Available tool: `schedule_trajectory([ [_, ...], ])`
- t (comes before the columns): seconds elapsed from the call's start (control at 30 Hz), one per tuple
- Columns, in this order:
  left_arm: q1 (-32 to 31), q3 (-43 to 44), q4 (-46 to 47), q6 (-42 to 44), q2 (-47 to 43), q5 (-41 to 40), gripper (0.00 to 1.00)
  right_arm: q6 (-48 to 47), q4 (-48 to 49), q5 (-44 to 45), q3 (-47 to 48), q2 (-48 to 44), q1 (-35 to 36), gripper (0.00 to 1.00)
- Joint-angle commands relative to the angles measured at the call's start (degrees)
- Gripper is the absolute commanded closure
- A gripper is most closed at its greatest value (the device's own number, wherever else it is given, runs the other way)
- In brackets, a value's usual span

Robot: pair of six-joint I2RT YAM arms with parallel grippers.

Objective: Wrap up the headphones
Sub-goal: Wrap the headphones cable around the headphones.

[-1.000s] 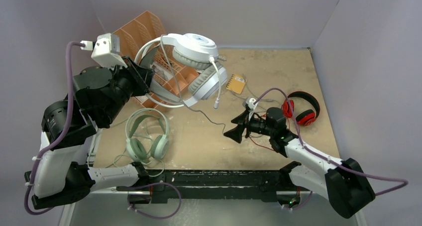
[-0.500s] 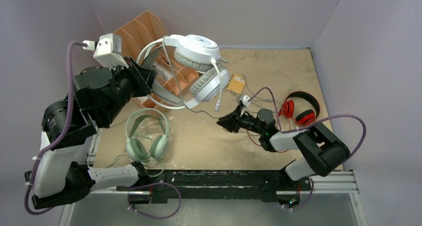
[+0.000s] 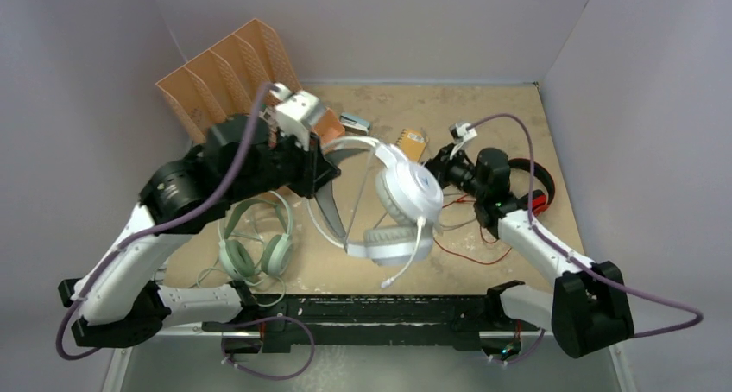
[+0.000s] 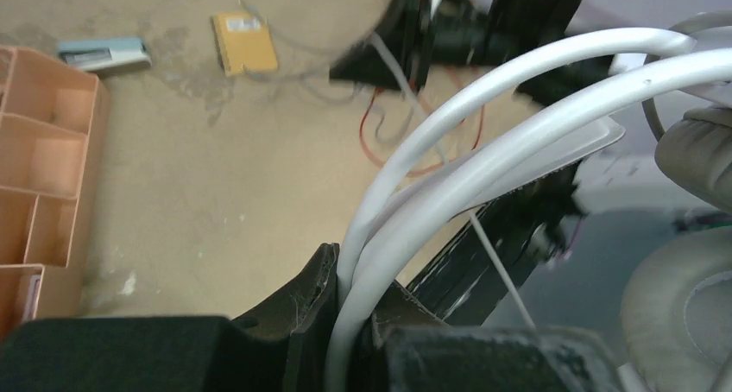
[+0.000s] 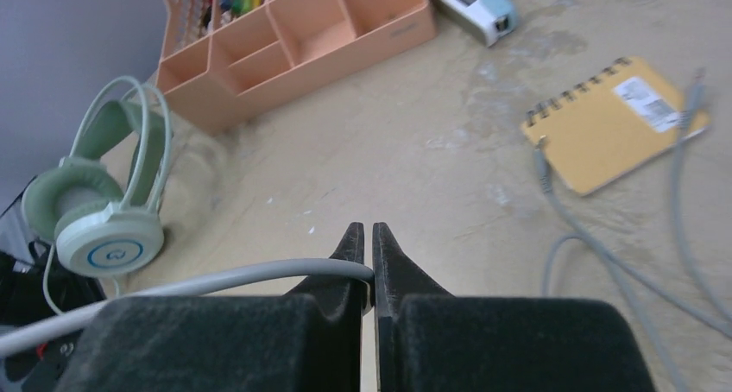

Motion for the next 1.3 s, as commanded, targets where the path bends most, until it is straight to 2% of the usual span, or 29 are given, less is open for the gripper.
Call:
schedule_trajectory([
  [0.0, -0.2, -6.6, -2.0, 11.8, 1.6, 5.3, 1.00, -5.1, -28.2, 1.3, 12.3, -1.5, -4.0, 1.00],
  [0.1, -0.3, -12.4, -4.1, 16.9, 2.8, -3.2, 1.00, -6.1, -37.9, 0.1, 18.9, -0.1, -6.2, 1.00],
  [0.17, -0.4, -17.2, -2.2, 18.3, 2.2, -7.5, 1.00, -6.6, -42.8, -1.7, 22.7, 1.1, -7.1, 1.00],
  [0.3, -1.5, -21.6, -0.3, 19.3, 2.8, -14.7, 1.00, -7.9, -50.4, -8.2, 29.2, 3.9, -7.2, 1.00],
  [0.43, -3.0, -23.5, 0.2, 20.9, 6.6, -22.5, 1.00, -8.4, -52.4, -16.6, 35.0, 7.7, -7.0, 1.00],
  [0.53, -3.2, -24.6, 3.1, 22.2, 8.1, -24.8, 1.00, -7.4, -52.5, -24.7, 37.2, 10.5, -6.9, 1.00],
  [0.6, -3.1, -25.4, 5.6, 22.9, 8.6, -25.0, 1.00, -7.0, -53.3, -25.6, 38.5, 11.3, -6.8, 1.00],
  [0.73, -3.1, -25.7, 5.7, 21.9, 12.5, -32.1, 1.00, -6.8, -56.0, -27.2, 40.9, 10.8, -6.7, 1.00],
  [0.87, -2.9, -26.4, 6.3, 18.6, 15.8, -37.9, 1.00, -4.7, -55.6, -30.0, 41.3, 8.7, -6.6, 1.00],
  [1.03, 3.0, -26.1, 8.4, 12.2, 17.9, -39.1, 1.00, -0.8, -53.6, -34.4, 39.5, 5.8, -5.3, 1.00],
  [1.17, 6.2, -24.2, 11.5, 6.9, 20.2, -38.4, 1.00, 8.1, -43.8, -34.3, 35.9, 3.6, 0.2, 1.00],
  [1.27, 7.6, -21.6, 15.2, 2.7, 21.8, -38.3, 1.00, 14.0, -35.1, -30.1, 34.1, 3.6, 7.0, 1.00],
])
